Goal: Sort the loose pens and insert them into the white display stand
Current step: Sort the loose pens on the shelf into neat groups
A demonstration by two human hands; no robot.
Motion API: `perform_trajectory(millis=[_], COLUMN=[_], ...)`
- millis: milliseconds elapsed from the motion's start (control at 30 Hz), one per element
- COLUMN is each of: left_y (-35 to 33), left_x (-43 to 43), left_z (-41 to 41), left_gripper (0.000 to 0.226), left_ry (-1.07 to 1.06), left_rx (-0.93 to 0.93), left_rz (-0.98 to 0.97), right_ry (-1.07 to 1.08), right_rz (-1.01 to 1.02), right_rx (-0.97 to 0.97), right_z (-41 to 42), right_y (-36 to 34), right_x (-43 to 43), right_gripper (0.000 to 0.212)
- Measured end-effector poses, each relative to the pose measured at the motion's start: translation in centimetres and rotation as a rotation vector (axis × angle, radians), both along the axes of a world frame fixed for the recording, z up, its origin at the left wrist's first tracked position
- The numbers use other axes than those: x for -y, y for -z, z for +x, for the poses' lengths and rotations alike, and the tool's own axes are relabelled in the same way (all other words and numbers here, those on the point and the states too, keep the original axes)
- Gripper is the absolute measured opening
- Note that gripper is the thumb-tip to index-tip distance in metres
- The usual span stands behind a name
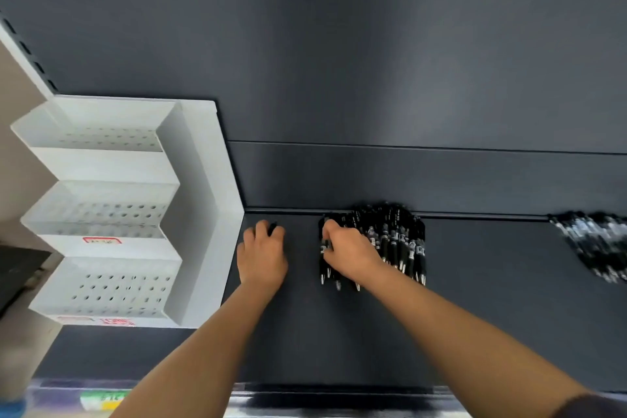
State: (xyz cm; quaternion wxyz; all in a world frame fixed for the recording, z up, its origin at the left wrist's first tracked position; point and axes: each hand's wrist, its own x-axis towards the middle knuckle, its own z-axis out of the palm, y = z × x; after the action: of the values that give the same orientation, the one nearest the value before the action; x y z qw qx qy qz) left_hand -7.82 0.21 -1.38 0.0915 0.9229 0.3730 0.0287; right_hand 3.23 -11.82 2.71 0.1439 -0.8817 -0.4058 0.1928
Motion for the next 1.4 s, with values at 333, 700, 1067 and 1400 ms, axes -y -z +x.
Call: perform_trajectory(millis=[333, 700, 1067, 1400], left_y=[-0.2, 0.1, 0.1, -1.6], left_x=[1.2, 5.0, 6.4, 10.5], left_z=[1.4, 6.1, 8.0, 10.7], left_gripper=[0.041, 0.045, 0.045, 0.06], left_ry=[-0.017, 0.224, 0.111, 0.136], left_rx=[0.15, 0.251, 0.175, 0.024], left_rz=[-0.399, -0.492, -0.573, -0.226], right_ry=[0.03, 0.148, 0.189, 0.151], right_rz=[-0.006, 0.062, 0.119, 0.198], right_rx=[0.04, 0.08, 0.083, 0.063], right_z=[0.1, 2.2, 3.8, 7.7], right_y=[0.3, 0.6, 0.1, -0.9], right_x=[0.9, 3.5, 5.9, 9.4], right_gripper=[0.022, 0.038, 0.051, 0.052])
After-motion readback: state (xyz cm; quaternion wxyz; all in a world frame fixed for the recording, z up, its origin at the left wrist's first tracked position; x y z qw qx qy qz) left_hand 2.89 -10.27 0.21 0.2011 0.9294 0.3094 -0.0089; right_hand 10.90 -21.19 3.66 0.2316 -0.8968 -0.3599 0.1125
